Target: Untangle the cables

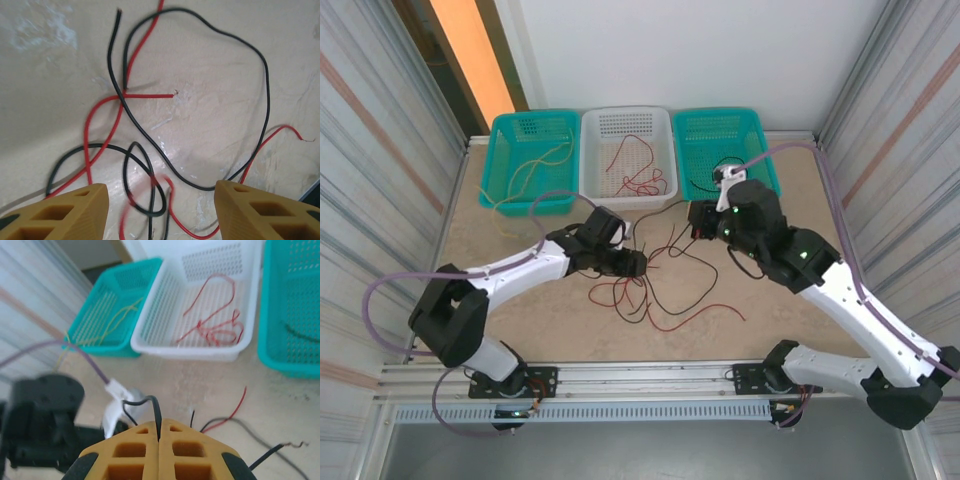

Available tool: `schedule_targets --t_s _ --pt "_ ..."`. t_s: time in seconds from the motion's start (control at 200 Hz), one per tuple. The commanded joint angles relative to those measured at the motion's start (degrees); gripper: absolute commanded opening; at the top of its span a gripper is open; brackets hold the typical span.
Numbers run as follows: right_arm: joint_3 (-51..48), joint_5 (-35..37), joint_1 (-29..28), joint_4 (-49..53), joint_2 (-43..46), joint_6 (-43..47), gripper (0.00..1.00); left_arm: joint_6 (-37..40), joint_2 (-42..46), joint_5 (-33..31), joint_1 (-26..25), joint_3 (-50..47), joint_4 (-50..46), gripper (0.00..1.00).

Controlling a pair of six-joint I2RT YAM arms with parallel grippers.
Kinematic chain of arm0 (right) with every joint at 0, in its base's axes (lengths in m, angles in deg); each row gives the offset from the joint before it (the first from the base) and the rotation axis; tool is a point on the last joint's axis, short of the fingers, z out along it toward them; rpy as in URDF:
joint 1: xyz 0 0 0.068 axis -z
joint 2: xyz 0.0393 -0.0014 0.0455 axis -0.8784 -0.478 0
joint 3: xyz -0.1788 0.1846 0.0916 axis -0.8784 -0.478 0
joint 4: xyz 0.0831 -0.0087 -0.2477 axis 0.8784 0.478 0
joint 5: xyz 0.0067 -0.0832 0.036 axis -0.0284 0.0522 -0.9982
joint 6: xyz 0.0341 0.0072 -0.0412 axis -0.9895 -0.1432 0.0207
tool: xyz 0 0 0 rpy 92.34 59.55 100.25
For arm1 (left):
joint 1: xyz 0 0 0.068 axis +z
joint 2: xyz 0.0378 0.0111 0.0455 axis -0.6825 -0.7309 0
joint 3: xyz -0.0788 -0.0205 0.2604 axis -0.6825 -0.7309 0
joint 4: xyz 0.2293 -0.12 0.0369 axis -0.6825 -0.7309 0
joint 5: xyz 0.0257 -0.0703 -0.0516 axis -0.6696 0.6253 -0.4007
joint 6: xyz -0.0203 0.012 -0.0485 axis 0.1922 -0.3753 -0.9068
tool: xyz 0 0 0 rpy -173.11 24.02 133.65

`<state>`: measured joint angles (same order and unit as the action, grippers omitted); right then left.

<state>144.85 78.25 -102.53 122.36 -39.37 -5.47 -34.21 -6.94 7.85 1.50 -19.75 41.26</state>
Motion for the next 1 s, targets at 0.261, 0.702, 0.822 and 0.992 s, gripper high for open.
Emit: schedule_targets --t_s 0.261,0.702,0.822,0.992 --pt "10.44 -8.04 14.83 -4.81 -4.27 1.05 0.0 -2.83 -1.04 1.19 -1.97 -1.1 2.51 0.55" --pt "29.69 -13.27 32.17 -5.15 -30.24 0.75 0.0 -0.24 14.86 -7.31 -2.06 3.14 -9.8 0.59" --pt "33.81 -17.06 34.87 -3.07 -37.64 0.1 0.35 0.52 17.35 -9.69 -2.05 2.95 -12.62 0.6" --pt "29.82 -20.88 37.31 -1.9 -37.58 0.16 0.6 1.26 19.03 -13.58 -1.88 1.37 -14.99 0.6"
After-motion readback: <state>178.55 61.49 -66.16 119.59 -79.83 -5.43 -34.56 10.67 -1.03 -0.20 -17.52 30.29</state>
